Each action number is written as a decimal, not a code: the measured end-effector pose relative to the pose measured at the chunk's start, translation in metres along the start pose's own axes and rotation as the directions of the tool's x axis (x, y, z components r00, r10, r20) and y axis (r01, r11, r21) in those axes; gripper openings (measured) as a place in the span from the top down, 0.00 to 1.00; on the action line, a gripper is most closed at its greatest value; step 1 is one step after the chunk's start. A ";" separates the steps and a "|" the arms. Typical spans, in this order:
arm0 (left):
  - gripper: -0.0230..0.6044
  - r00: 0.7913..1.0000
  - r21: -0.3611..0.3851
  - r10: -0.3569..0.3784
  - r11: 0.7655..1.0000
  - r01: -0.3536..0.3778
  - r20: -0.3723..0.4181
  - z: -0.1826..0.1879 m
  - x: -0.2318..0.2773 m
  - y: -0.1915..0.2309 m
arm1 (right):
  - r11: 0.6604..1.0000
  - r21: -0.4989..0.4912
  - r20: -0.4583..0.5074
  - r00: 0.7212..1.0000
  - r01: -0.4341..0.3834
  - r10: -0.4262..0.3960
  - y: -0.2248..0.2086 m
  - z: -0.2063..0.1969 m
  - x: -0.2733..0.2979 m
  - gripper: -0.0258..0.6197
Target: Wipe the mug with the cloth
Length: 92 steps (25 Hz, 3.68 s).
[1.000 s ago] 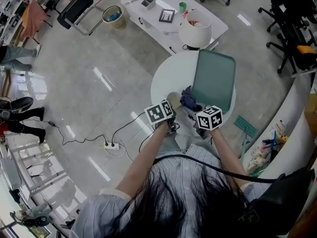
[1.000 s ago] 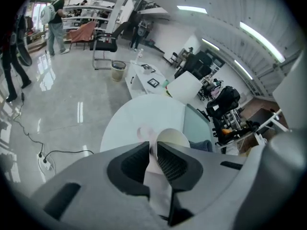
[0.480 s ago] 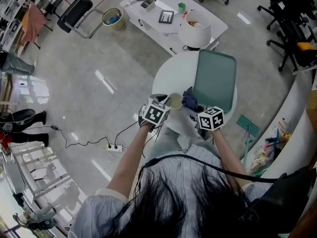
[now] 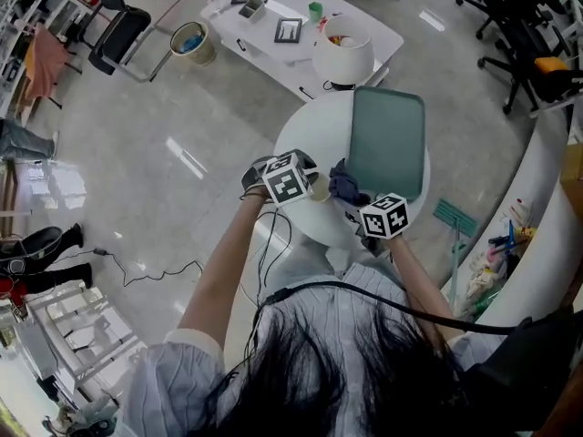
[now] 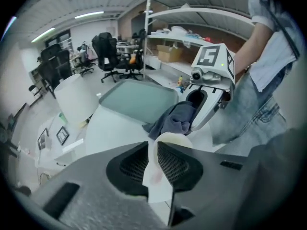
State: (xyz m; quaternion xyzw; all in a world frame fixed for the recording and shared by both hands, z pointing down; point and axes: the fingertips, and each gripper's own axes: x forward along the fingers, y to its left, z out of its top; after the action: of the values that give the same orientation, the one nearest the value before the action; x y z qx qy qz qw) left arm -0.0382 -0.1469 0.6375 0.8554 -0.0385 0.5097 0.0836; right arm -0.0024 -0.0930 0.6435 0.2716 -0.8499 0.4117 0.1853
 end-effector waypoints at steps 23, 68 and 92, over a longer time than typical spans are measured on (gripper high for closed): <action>0.89 0.995 0.101 -0.029 0.994 0.038 -0.091 -0.003 0.037 -0.006 | 0.999 0.030 0.025 0.999 0.023 -0.024 -0.002 -0.001 -0.002 0.84; 0.89 0.824 -0.997 0.562 -0.026 -0.076 -0.078 -0.078 -0.014 -0.008 | 0.999 -0.014 -0.049 0.998 -0.029 0.028 0.011 -0.011 0.011 0.84; 0.75 0.994 0.134 0.070 0.989 -0.059 -0.081 -0.020 0.013 0.003 | 1.000 0.027 -0.031 1.000 0.005 -0.004 0.015 -0.016 0.012 0.84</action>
State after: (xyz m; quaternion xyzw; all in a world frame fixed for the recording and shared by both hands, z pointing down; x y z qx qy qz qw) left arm -0.0497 -0.1461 0.6587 0.8348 -0.0290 0.5496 0.0122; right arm -0.0196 -0.0762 0.6501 0.2698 -0.8408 0.4267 0.1956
